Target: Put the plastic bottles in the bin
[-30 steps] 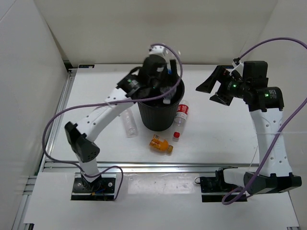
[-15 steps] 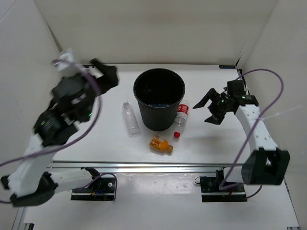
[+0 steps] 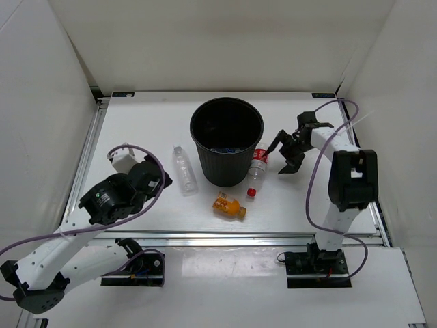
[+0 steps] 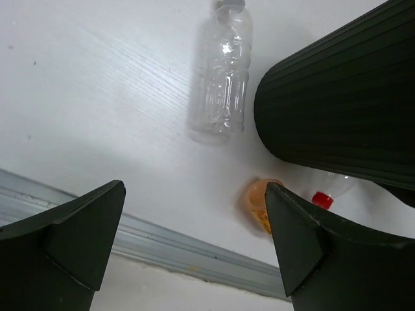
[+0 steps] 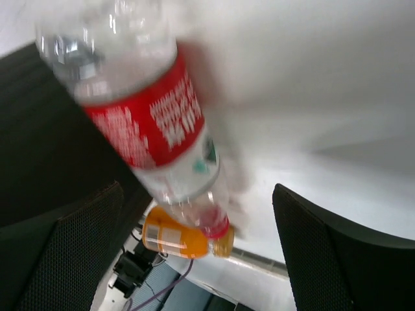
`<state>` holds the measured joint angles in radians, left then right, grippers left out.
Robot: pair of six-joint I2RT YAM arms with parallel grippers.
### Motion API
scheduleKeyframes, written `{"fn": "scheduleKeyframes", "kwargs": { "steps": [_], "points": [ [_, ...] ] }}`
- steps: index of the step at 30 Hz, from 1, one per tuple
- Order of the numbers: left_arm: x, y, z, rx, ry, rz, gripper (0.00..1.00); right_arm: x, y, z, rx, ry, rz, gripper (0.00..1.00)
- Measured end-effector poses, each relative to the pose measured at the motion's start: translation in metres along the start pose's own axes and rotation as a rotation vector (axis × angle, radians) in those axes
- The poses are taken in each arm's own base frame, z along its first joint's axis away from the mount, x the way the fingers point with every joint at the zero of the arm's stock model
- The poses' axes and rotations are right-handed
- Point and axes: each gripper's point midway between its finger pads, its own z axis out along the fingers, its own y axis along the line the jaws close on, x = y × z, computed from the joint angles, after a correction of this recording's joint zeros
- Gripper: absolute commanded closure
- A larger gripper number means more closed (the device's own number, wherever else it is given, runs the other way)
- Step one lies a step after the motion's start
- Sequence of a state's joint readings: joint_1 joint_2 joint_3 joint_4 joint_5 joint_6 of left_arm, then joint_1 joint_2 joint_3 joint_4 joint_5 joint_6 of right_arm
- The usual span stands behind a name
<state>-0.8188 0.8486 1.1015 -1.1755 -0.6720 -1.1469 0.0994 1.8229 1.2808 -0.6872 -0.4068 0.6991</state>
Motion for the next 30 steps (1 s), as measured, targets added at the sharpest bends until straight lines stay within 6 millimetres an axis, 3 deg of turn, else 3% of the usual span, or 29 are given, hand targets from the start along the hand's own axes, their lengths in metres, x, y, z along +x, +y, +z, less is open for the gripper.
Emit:
{"fn": "scheduleKeyframes", "kwargs": {
  "steps": [4, 11, 14, 19, 22, 24, 27, 30],
  "points": [
    [0.006, 0.009, -0.006, -0.005, 0.033, -0.058, 0.0, -0.016, 0.007, 0.027, 0.014, 0.026, -0.007, 0.0],
    [0.012, 0.019, -0.013, -0.014, 0.065, -0.117, 0.0, -0.026, 0.03, 0.062, -0.005, 0.079, -0.041, 0.0],
    [0.016, 0.023, -0.013, -0.023, 0.078, -0.122, 0.0, -0.03, 0.037, 0.066, -0.019, 0.089, -0.049, 0.19],
    [0.018, 0.028, -0.013, -0.044, 0.079, -0.125, 0.0, -0.027, 0.027, 0.064, -0.001, 0.085, -0.048, 0.45],
    [0.021, 0.031, -0.009, -0.054, 0.076, -0.124, 0.0, -0.014, 0.003, 0.047, 0.056, 0.054, -0.038, 0.51],
    [0.024, 0.032, -0.005, -0.059, 0.076, -0.119, 0.0, -0.004, -0.015, 0.025, 0.094, 0.034, -0.01, 0.53],
    [0.029, 0.031, 0.002, -0.062, 0.075, -0.109, 0.0, -0.002, -0.027, -0.024, 0.098, -0.059, 0.028, 0.55],
    [0.033, 0.025, 0.009, -0.064, 0.076, -0.088, 0.0, -0.01, -0.016, -0.086, 0.039, -0.215, 0.03, 0.57]
  ]
}}
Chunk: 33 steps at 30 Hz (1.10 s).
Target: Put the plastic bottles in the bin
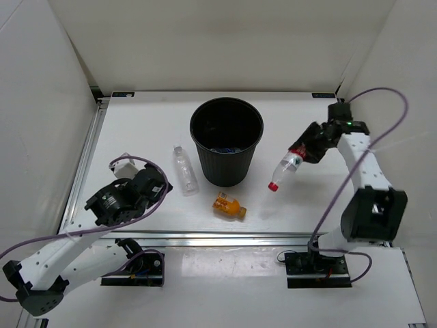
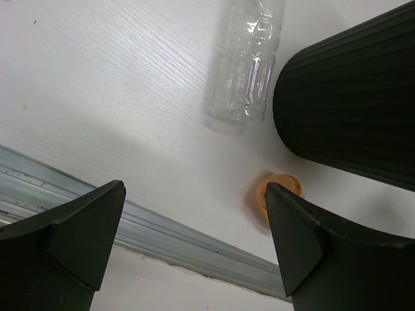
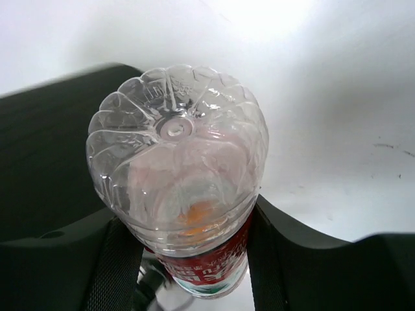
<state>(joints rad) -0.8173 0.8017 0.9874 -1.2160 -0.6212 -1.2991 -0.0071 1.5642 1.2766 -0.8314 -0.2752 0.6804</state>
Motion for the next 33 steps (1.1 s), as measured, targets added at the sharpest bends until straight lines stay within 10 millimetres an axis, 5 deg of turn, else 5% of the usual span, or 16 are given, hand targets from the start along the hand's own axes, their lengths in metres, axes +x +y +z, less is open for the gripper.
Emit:
{"fn": "scheduleKeyframes", "kwargs": {
  "steps": [3, 8, 13, 14, 15, 17, 22, 25, 28, 33],
  "points": [
    [0.005, -0.008, 0.01, -0.013, 0.003, 0.035, 0.0, -0.021, 0.03, -0.066, -0.086, -0.171, -0.021, 0.58],
    [0.008, -0.016, 0.028, -0.052, 0.001, 0.106, 0.0, -0.062, 0.123, -0.194, -0.323, -0.51, -0.122, 0.55],
    [-0.007, -0.021, 0.044, -0.057, -0.008, 0.103, 0.0, -0.052, 0.217, -0.282, -0.574, -0.689, -0.293, 0.41],
    [-0.008, -0.021, 0.048, -0.061, -0.003, 0.107, 0.0, -0.048, 0.234, -0.288, -0.612, -0.7, -0.328, 0.37],
    [-0.01, -0.021, 0.054, -0.071, 0.004, 0.113, 0.0, -0.044, 0.249, -0.287, -0.637, -0.696, -0.356, 0.2],
    [-0.012, -0.018, 0.066, -0.099, 0.026, 0.13, 0.0, -0.033, 0.271, -0.267, -0.652, -0.652, -0.397, 0.03],
    [-0.018, -0.01, 0.098, -0.148, 0.093, 0.121, 0.0, -0.011, 0.28, -0.178, -0.54, -0.458, -0.459, 0.0],
    [-0.022, -0.014, 0.111, -0.127, 0.115, 0.099, 0.0, -0.002, 0.262, -0.151, -0.46, -0.389, -0.463, 0.0],
    [-0.021, -0.03, 0.123, -0.073, 0.146, 0.105, 0.0, 0.002, 0.245, -0.159, -0.438, -0.393, -0.461, 0.0],
    [-0.017, -0.067, 0.156, -0.007, 0.209, 0.203, 0.0, 0.022, 0.219, -0.206, -0.471, -0.446, -0.469, 0.0]
  ]
}}
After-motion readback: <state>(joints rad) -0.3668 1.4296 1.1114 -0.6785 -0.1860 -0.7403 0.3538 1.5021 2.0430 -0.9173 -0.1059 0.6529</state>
